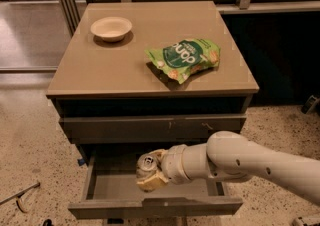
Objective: Place 7up can into middle drawer
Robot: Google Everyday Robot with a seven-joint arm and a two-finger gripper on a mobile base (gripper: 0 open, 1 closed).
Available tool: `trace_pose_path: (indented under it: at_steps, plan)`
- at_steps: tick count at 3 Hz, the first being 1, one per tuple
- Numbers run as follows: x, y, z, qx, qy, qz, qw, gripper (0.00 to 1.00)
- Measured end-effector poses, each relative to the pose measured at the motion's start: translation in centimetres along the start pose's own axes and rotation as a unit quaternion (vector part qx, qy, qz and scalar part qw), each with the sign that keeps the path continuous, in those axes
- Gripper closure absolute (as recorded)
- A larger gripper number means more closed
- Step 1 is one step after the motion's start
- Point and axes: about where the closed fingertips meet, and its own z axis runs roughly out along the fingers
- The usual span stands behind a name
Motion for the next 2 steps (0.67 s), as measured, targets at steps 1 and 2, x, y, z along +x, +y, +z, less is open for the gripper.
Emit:
trace_pose_path:
  at_steps: [1,2]
  plan:
    - [2.0,-1.0,0.6,0.006,0.003,-0.030,0.9995,1.00]
    - [4.8,-3.0,1.3,0.003,-0.001,-0.072,0.9974,1.00]
